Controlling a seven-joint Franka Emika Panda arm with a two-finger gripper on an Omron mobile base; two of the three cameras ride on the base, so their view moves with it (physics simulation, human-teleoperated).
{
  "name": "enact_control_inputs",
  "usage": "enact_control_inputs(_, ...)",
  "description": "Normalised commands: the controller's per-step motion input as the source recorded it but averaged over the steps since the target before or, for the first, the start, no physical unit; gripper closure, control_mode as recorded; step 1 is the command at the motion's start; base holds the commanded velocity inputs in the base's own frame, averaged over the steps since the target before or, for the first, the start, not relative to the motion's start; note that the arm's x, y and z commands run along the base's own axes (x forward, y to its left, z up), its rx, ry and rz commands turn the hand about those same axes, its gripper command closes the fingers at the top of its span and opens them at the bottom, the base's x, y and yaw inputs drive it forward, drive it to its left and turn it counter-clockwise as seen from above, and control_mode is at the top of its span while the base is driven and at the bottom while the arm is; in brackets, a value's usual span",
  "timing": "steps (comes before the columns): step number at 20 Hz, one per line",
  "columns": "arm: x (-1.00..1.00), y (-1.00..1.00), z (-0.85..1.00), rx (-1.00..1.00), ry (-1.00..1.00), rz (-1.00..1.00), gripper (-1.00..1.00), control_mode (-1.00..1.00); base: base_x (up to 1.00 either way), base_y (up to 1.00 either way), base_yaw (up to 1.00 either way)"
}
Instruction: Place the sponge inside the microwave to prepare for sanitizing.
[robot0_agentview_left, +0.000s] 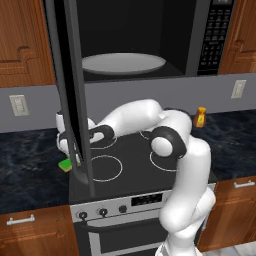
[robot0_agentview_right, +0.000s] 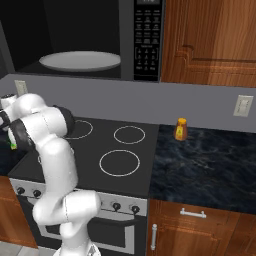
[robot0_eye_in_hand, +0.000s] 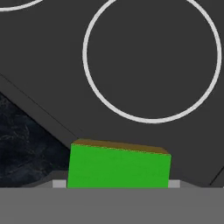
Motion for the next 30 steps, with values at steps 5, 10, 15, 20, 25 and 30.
enact_control_inputs(5,-0.58,-1.0,0.16,0.02,-0.02,-0.12,1.0,-1.0,0.0,0.0,0.0)
enact_control_inputs(10,-0.63,-1.0,0.3,0.06,-0.06,-0.12,1.0,-1.0,0.0,0.0,0.0)
enact_control_inputs(15,-0.67,-1.0,0.54,0.05,-0.04,-0.12,1.0,-1.0,0.0,0.0,0.0)
enact_control_inputs(20,-0.57,-0.56,0.95,0.09,-0.04,-0.09,1.0,-1.0,0.0,0.0,0.0)
enact_control_inputs(25,-0.42,-0.5,0.95,0.06,-0.01,-0.13,1.0,-1.0,0.0,0.0,0.0)
enact_control_inputs(30,-0.14,-0.51,0.46,-0.08,0.0,-0.07,1.0,-1.0,0.0,0.0,0.0)
